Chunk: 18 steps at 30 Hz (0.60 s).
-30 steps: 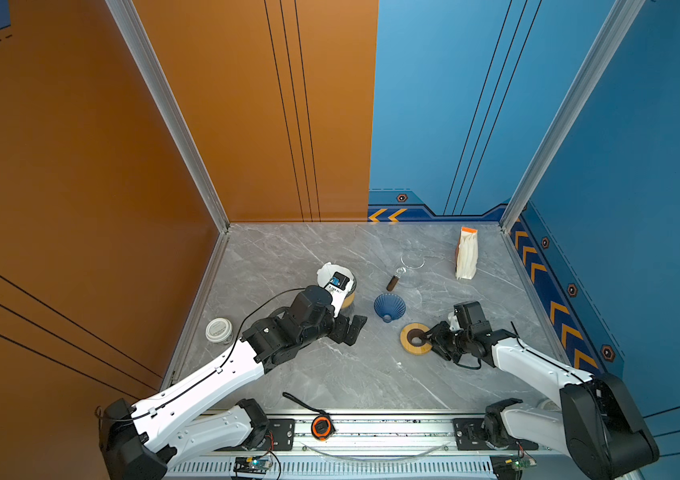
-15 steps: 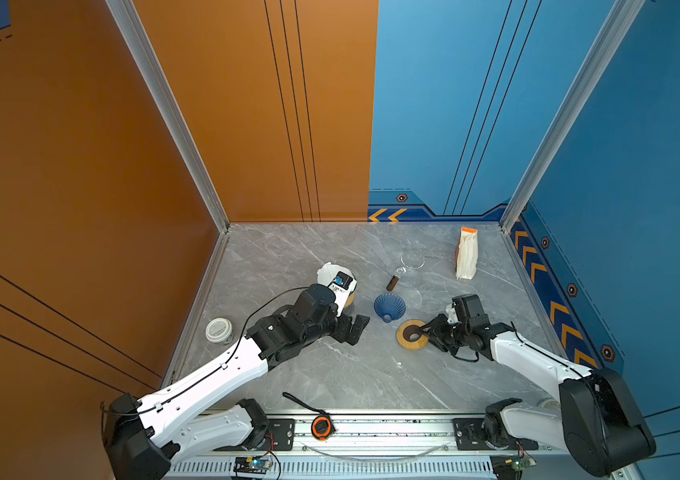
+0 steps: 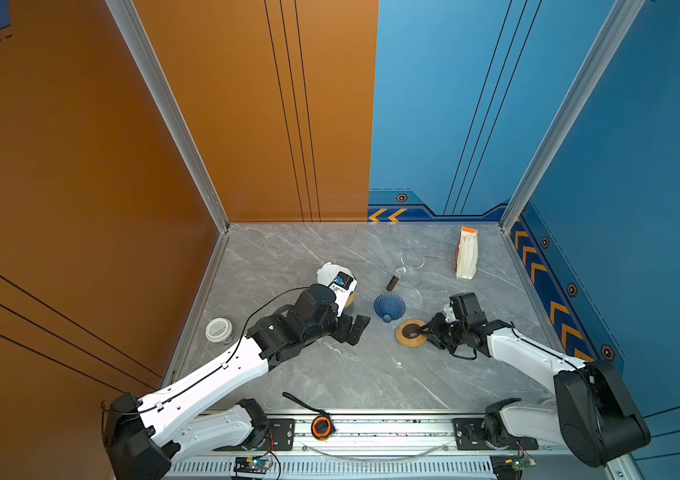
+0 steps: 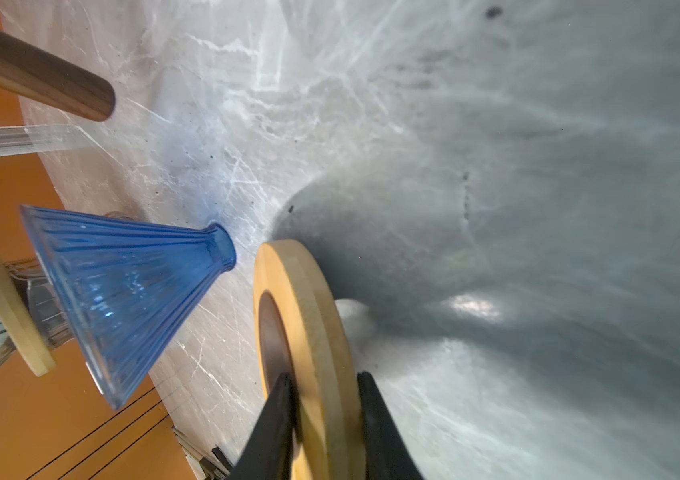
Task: Place the coffee filter in the dripper
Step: 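Lift the bamboo ring with the right gripper and carry it farther from the robot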
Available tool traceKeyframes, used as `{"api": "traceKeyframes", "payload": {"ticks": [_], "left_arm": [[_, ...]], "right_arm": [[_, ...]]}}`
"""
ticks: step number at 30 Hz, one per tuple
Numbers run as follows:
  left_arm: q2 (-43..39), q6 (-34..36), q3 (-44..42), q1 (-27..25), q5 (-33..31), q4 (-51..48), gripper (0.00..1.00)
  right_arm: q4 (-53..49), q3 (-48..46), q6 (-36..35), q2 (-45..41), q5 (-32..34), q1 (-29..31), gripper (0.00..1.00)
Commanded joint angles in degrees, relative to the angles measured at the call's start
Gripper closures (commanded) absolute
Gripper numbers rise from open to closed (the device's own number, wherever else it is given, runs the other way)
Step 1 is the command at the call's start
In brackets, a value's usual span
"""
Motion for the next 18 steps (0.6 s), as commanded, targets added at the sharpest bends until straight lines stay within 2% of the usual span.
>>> {"api": "traceKeyframes", "payload": {"ticks": [1, 18], "left_arm": [[0.45, -0.68, 1.67, -0.06, 0.75, 0.45, 0.02], [0.71, -0.94, 1.58, 0.02, 0.44, 0.44, 0.02]], "right_arm": [[-0.06, 1.72, -1.05, 0.62, 0.80, 0.35, 0.80], [-1.21, 4.27, -2.00, 0.52, 3.59, 0.34, 0.92]]}}
